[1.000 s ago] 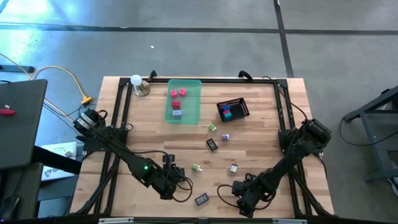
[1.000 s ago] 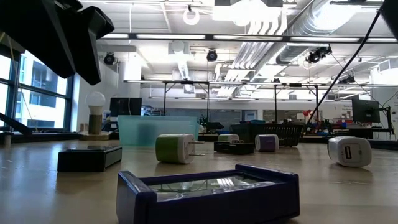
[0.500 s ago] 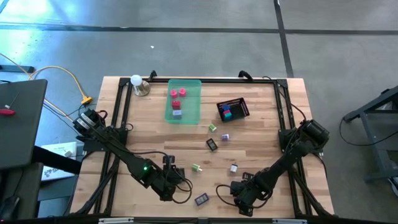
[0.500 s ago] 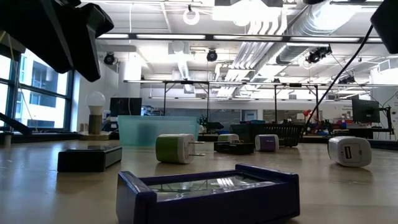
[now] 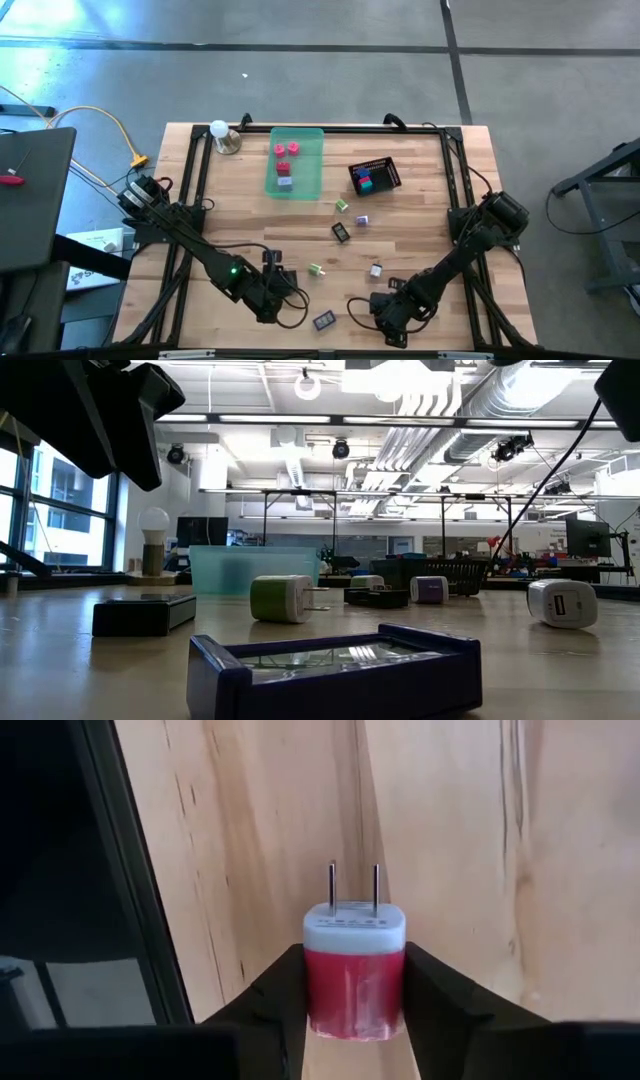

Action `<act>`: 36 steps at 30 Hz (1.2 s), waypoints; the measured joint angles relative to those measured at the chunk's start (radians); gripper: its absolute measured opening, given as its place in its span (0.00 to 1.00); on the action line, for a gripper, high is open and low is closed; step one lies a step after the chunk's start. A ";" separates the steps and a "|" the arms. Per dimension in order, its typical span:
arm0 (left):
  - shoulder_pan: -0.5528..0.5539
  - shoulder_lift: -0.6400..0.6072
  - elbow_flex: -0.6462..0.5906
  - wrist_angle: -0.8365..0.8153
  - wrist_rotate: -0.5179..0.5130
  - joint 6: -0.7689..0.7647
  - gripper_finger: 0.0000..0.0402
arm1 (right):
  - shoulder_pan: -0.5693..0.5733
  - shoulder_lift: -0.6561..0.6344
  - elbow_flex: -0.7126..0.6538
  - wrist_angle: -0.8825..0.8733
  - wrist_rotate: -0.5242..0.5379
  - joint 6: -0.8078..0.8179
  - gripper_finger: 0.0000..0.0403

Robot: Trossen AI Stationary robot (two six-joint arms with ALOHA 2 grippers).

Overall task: Pick & Place Office items
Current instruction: Put the white pink charger adapter into the green bin

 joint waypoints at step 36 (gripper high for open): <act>-0.047 0.013 0.000 0.603 -0.165 1.217 0.45 | -0.277 -0.143 0.006 0.400 -0.198 -0.366 0.29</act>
